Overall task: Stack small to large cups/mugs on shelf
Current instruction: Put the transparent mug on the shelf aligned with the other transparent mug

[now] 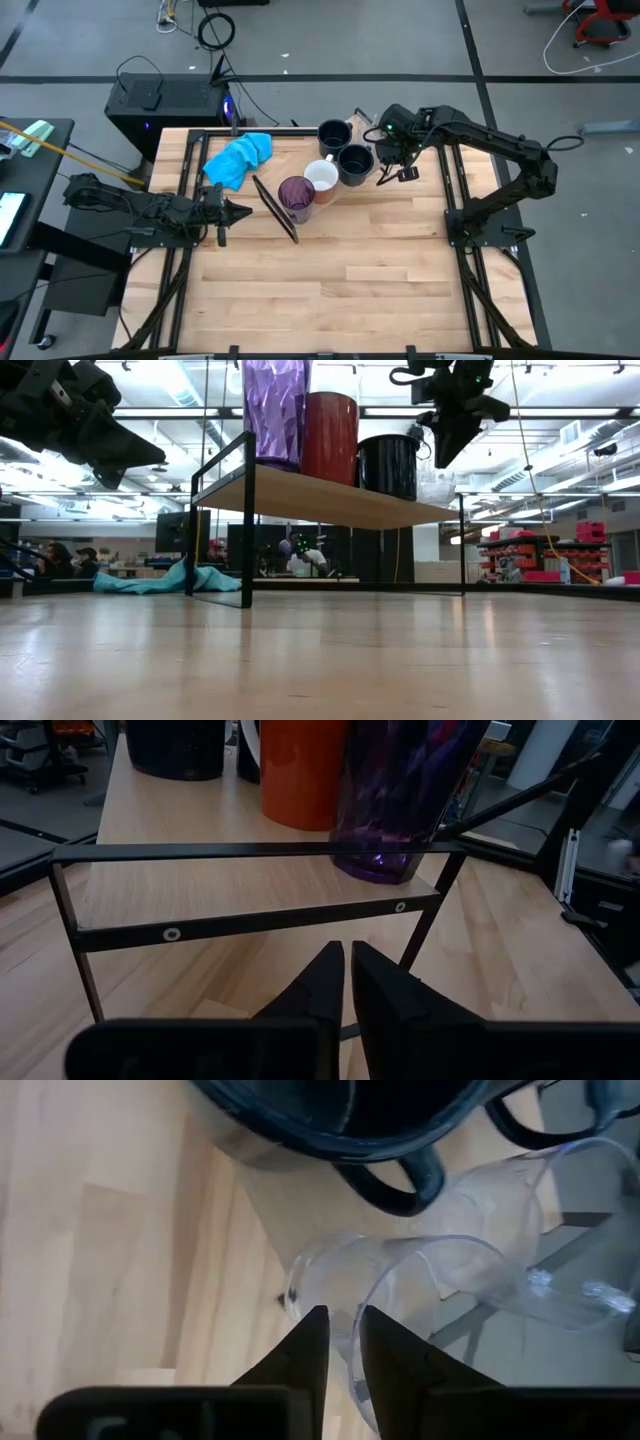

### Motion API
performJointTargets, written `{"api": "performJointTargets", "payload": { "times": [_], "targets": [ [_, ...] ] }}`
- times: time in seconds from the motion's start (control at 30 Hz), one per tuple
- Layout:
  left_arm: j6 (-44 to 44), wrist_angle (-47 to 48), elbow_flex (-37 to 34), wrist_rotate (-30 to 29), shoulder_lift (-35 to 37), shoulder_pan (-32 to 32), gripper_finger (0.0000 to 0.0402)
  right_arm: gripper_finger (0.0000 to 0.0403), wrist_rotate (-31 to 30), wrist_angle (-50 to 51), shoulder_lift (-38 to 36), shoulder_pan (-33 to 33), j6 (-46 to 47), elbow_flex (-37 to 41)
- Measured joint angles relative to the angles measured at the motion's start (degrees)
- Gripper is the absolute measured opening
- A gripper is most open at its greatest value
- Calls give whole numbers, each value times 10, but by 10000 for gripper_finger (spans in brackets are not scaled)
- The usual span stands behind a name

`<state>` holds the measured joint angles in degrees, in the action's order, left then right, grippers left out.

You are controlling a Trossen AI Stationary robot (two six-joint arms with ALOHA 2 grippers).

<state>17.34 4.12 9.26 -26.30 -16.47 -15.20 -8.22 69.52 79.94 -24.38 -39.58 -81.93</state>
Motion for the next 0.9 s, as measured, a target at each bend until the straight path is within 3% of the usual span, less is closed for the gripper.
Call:
{"api": "performJointTargets", "payload": {
  "times": [0.9],
  "targets": [
    [0, 0, 0, 0, 0, 0, 40, 87, -5, -25, 0, 0, 21, 0]
  ]
}}
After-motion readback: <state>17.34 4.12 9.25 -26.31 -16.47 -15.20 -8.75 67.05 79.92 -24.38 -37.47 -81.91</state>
